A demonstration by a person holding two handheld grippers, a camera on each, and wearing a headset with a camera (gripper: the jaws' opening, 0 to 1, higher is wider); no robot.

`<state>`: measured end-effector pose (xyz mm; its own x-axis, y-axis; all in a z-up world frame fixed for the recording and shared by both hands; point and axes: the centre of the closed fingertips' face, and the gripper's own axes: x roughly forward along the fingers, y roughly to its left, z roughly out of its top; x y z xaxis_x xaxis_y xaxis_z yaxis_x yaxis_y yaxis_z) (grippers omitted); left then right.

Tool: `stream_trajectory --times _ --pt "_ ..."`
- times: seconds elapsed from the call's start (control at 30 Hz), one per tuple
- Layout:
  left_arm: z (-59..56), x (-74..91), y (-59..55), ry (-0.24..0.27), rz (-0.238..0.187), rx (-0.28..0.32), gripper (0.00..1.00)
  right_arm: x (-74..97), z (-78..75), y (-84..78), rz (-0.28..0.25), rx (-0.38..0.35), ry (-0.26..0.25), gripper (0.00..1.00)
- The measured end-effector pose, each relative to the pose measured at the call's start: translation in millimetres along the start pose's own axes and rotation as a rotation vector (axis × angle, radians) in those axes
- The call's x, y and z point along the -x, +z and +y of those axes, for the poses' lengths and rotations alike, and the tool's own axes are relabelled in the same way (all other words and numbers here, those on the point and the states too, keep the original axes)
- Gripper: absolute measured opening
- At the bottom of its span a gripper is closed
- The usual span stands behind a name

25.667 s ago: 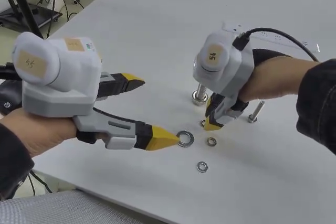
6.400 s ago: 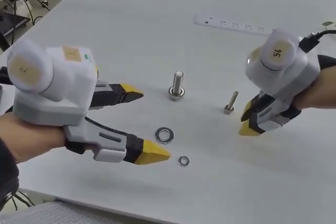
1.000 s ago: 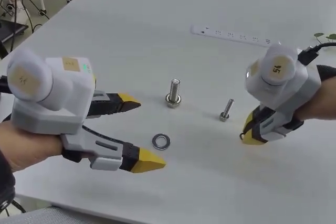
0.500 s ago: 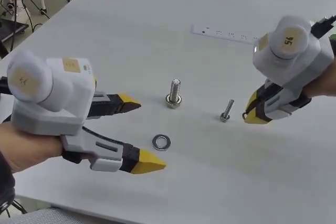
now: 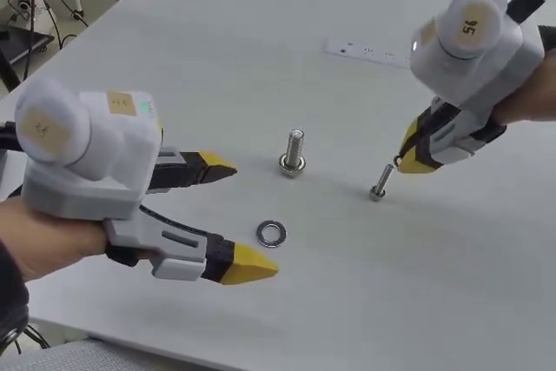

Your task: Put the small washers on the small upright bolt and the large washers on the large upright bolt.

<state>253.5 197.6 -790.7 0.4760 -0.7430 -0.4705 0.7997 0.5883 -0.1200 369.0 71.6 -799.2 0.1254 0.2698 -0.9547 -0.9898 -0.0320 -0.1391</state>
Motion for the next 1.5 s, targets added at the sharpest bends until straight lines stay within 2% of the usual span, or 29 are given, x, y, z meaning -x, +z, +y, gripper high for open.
stream_trajectory --times 0.23,1.07,1.5 --pt "1.5 -0.1 -0.9 0.004 0.001 0.005 0.77 -5.3 -0.1 3.7 0.006 0.014 0.016 0.13" --pt "2.8 -0.9 -2.3 0.010 0.004 0.015 0.76 -21.4 -1.8 -4.6 0.034 0.018 0.055 0.13" --pt "2.3 -1.2 -4.8 0.006 0.009 0.021 0.76 -41.6 -0.4 -9.1 0.047 0.004 0.084 0.13"
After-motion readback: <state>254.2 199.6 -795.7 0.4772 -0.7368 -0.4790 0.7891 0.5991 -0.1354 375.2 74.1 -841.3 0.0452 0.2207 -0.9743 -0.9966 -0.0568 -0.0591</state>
